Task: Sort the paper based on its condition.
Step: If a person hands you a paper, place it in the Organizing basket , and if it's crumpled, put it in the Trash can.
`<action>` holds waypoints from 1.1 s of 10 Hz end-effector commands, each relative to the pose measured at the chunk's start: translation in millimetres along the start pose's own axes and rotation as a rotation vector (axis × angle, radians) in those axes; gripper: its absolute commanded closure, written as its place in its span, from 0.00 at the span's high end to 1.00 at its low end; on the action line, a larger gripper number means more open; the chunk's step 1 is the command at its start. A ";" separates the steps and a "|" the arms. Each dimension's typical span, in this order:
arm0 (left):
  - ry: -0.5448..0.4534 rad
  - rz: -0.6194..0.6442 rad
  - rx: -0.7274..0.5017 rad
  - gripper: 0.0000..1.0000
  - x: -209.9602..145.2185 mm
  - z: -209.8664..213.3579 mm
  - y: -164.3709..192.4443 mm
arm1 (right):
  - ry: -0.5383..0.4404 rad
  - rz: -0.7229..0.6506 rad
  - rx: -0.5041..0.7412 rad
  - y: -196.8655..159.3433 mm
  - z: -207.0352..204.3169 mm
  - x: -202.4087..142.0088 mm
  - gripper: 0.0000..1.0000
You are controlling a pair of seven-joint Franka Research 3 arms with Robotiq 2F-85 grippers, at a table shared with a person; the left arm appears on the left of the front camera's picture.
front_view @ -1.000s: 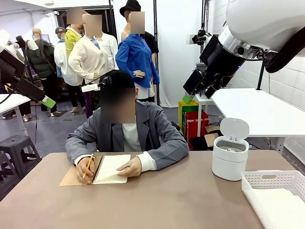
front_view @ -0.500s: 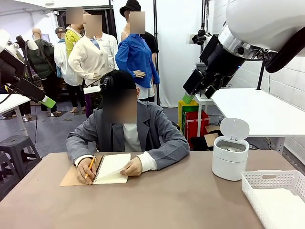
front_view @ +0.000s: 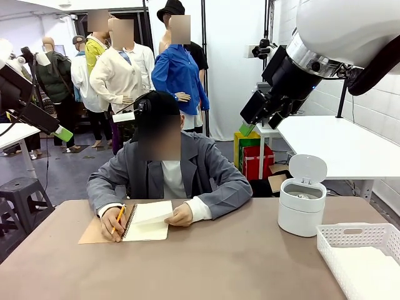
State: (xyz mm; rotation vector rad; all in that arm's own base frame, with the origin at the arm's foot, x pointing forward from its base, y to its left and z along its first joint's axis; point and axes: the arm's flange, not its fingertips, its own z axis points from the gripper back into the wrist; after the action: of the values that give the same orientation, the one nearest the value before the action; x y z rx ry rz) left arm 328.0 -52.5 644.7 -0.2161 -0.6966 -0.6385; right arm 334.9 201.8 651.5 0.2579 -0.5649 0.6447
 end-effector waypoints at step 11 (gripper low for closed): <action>0.001 -0.003 0.000 1.00 -0.3 -0.5 0.3 | -0.002 -0.001 -0.001 -0.3 0.1 0.2 1.00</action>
State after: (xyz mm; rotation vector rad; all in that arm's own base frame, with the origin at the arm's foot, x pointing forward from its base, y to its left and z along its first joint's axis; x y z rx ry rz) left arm 328.0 -52.5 644.7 -0.2161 -0.6966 -0.6385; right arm 334.9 201.8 651.5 0.2579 -0.5649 0.6447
